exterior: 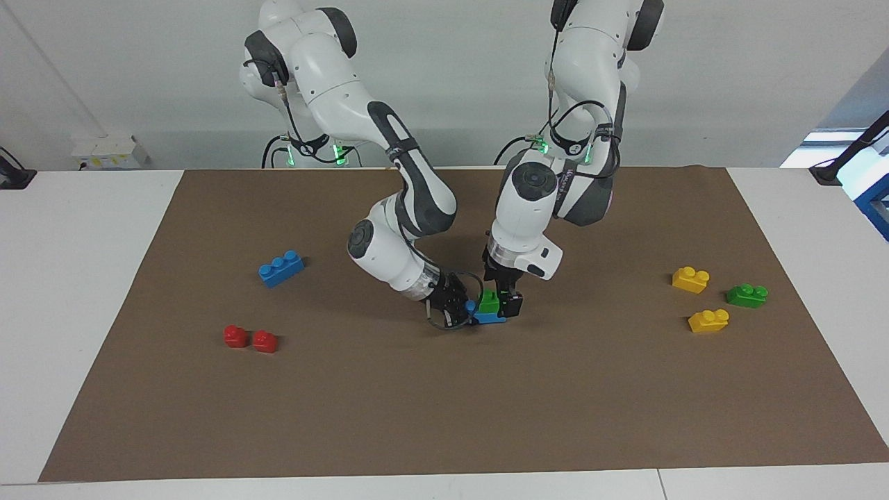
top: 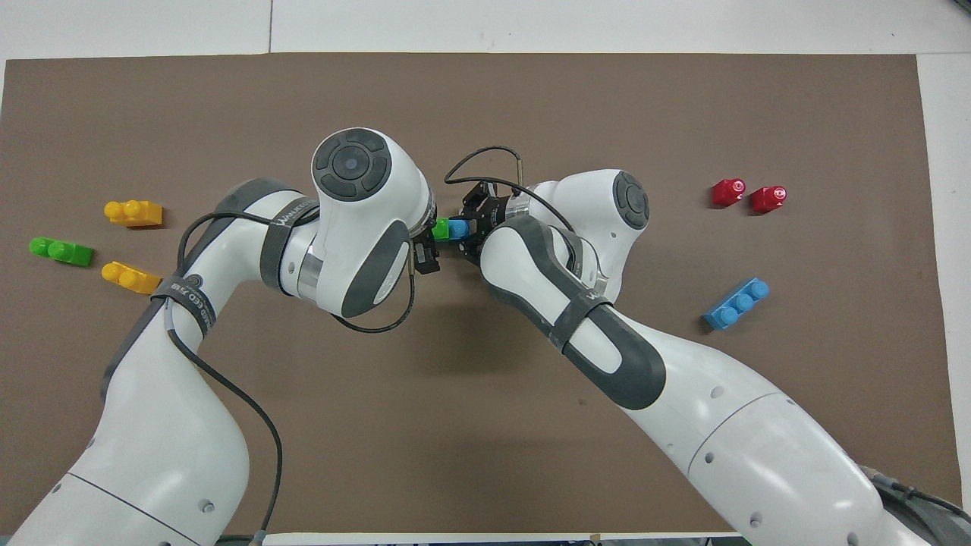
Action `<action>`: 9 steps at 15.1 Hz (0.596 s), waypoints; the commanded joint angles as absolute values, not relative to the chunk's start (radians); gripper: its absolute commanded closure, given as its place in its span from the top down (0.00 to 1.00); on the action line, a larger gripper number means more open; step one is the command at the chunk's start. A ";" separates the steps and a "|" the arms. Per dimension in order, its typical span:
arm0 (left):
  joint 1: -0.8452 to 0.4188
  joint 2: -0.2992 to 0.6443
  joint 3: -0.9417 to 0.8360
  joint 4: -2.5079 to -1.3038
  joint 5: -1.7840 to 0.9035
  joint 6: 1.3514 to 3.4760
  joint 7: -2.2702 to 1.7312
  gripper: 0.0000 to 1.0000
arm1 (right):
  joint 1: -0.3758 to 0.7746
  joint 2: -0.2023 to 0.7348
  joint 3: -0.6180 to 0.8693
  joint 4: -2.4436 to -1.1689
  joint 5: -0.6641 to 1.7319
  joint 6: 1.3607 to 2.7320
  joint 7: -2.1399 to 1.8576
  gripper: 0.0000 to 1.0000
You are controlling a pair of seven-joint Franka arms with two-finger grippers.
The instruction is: Remove green block with left arm and hold with right
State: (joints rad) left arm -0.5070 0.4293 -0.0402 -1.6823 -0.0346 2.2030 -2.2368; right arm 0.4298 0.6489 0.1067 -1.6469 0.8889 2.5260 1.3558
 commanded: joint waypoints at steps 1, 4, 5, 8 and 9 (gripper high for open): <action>-0.526 0.430 -0.026 -1.712 -0.023 2.241 -2.256 1.00 | 0.439 0.664 0.107 -1.632 0.923 2.553 1.322 0.00; -0.526 0.428 -0.026 -1.726 -0.012 2.247 -2.256 0.98 | 0.449 0.664 0.107 -1.631 0.925 2.568 1.324 0.00; -0.526 0.428 -0.026 -1.732 -0.008 2.250 -2.256 0.89 | 0.449 0.664 0.107 -1.631 0.925 2.571 1.324 0.00; -0.526 0.426 -0.026 -1.730 -0.008 2.235 -2.252 0.44 | 0.456 0.664 0.107 -1.631 0.925 2.574 1.324 0.00; -0.526 0.426 -0.026 -1.730 -0.008 2.233 -2.250 0.31 | 0.457 0.664 0.107 -1.631 0.927 2.574 1.324 0.00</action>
